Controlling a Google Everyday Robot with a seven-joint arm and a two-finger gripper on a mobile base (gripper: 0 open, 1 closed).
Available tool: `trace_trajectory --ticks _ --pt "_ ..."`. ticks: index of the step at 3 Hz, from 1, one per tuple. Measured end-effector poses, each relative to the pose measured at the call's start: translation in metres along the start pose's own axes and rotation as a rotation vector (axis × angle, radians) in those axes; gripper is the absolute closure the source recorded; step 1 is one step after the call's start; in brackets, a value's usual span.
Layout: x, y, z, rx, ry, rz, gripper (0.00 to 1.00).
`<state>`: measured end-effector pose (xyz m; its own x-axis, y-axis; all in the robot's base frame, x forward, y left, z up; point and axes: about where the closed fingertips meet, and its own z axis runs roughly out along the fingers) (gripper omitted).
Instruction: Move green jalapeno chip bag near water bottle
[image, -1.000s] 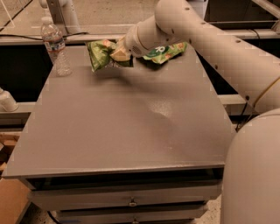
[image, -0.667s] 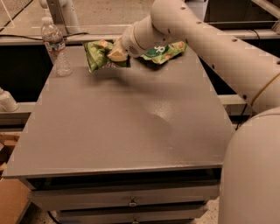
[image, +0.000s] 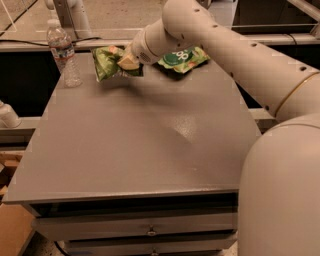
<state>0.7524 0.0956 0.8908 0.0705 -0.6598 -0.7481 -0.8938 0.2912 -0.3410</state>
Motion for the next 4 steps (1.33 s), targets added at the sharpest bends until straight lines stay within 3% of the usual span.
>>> trace_trajectory --ticks 2,4 --pt "0.005 0.002 0.019 -0.013 0.003 0.019 1.00" --pt "0.008 0.019 0.042 -0.060 0.001 0.037 1.00"
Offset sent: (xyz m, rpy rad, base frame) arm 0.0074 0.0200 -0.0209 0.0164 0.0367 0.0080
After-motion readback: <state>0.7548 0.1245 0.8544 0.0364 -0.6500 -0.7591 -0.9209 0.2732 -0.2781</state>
